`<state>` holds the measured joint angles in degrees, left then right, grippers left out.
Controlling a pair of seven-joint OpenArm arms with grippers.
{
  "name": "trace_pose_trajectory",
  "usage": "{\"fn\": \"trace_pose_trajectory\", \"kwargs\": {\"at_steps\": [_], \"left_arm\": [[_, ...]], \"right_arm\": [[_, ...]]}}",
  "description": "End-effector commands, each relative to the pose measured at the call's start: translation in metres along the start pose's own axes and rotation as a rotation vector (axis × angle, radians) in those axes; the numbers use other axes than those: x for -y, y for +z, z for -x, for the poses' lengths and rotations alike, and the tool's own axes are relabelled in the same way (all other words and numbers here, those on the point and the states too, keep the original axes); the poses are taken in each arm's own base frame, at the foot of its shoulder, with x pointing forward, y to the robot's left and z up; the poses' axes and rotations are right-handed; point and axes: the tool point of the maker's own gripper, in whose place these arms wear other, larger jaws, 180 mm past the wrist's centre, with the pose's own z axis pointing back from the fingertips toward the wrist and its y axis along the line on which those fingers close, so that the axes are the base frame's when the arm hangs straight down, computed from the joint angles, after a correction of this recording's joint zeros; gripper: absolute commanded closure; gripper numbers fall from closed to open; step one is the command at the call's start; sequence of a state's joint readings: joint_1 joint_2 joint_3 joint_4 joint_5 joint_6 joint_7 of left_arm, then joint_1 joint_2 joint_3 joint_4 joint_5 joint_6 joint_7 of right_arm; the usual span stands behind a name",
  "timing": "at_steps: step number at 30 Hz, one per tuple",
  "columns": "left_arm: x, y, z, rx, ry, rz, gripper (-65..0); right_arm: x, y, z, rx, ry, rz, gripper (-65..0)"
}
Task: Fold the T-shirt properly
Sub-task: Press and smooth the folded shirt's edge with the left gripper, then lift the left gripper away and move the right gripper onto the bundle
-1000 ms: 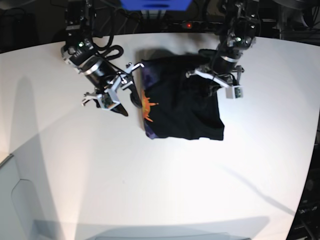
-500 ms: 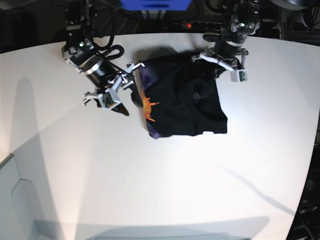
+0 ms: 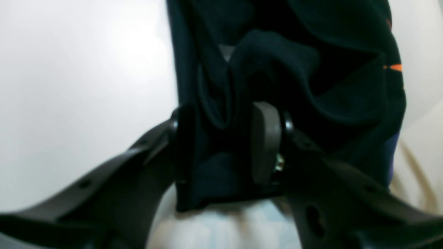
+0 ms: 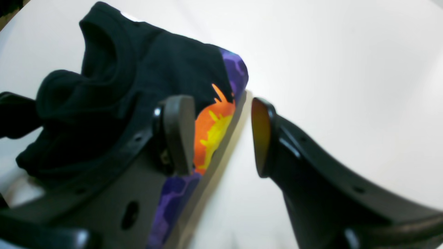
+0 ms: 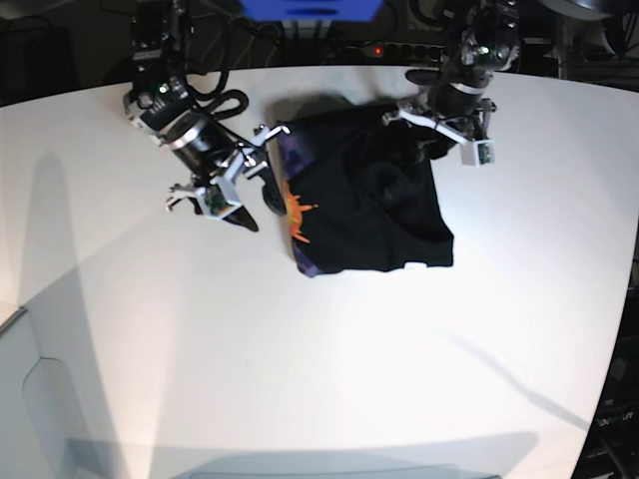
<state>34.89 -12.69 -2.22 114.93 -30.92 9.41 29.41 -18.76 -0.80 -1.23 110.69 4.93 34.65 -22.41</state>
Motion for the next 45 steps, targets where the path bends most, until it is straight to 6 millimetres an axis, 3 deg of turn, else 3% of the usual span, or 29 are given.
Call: {"fn": "trace_pose_trajectory", "kwargs": {"at_steps": [1,10,16,19,21,25,29,32,36,39,45], "left_arm": [[0.005,0.003,-0.015,0.059,-0.015,0.022,-26.2],[0.006,0.006,-0.063,0.203,-0.098,0.115,-26.1],[-0.003,0.01,-0.073,0.177,0.01,0.153,-26.1],[-0.028,0.015,-0.087,0.217,0.072,0.094,-26.1],[-0.054,0.024,-0.102,0.278,0.112,0.021,-26.1],[-0.103,0.037,-0.111,0.354,0.183,-0.125,-26.1],[-0.136,0.038,-0.088,0.285,0.246,-0.214,-26.0],[-0.141,0.035,-0.07,0.236,0.291,-0.232,-26.1],[-0.137,0.034,-0.062,0.229,0.318,-0.228,-26.0],[-0.135,0.032,-0.061,0.228,0.324,-0.222,-26.0],[-0.11,0.003,-0.054,0.186,0.335,-0.147,-26.0]], "right_arm": [[-0.001,0.001,-0.015,0.059,0.006,-0.011,-27.5],[-0.001,0.001,-0.015,0.058,0.007,-0.011,-27.5],[-0.005,0.0,-0.015,0.061,0.001,-0.022,-27.5],[-0.02,-0.005,-0.012,0.052,-0.005,-0.067,-27.4],[-0.037,-0.01,-0.006,0.036,-0.016,-0.116,-27.1],[-0.069,-0.022,0.012,-0.006,-0.043,-0.213,-26.7],[-0.087,-0.028,0.018,-0.024,-0.048,-0.267,-21.0],[-0.091,-0.037,0.025,-0.042,-0.047,-0.29,-12.7],[-0.086,-0.045,0.051,-0.113,-0.067,-0.292,-4.9],[-0.077,-0.04,0.077,-0.18,-0.056,-0.29,-3.8],[-0.068,-0.025,0.091,-0.223,-0.022,-0.286,-3.8]]}}
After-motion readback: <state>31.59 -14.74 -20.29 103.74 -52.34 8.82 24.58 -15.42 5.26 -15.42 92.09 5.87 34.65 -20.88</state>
